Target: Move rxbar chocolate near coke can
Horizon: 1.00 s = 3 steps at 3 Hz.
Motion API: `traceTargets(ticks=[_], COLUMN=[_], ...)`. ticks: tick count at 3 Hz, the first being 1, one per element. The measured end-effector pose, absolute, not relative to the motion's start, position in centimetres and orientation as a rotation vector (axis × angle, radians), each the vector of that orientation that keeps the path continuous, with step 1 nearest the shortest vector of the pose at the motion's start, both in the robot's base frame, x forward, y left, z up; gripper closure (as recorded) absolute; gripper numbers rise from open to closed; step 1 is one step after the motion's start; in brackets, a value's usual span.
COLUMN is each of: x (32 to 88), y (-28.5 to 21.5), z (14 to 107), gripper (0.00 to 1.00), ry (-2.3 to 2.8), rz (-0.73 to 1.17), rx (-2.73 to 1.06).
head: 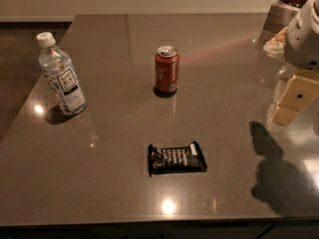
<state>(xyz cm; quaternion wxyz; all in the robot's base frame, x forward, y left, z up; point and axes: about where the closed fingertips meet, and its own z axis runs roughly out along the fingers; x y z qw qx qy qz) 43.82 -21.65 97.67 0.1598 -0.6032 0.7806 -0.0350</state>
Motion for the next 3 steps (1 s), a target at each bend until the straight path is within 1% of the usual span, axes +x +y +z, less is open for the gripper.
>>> traceTargets(ticks=[1, 2, 3], x=[43.8, 43.3, 42.2], y=[-21.6, -19.5, -15.9], z=[97.7, 96.9, 95.2], gripper=[0.0, 0.0, 0.0], ry=[2.224, 2.163, 2.062], rz=[-0.099, -0.024, 0.1], rx=[-1.724, -1.776, -1.845])
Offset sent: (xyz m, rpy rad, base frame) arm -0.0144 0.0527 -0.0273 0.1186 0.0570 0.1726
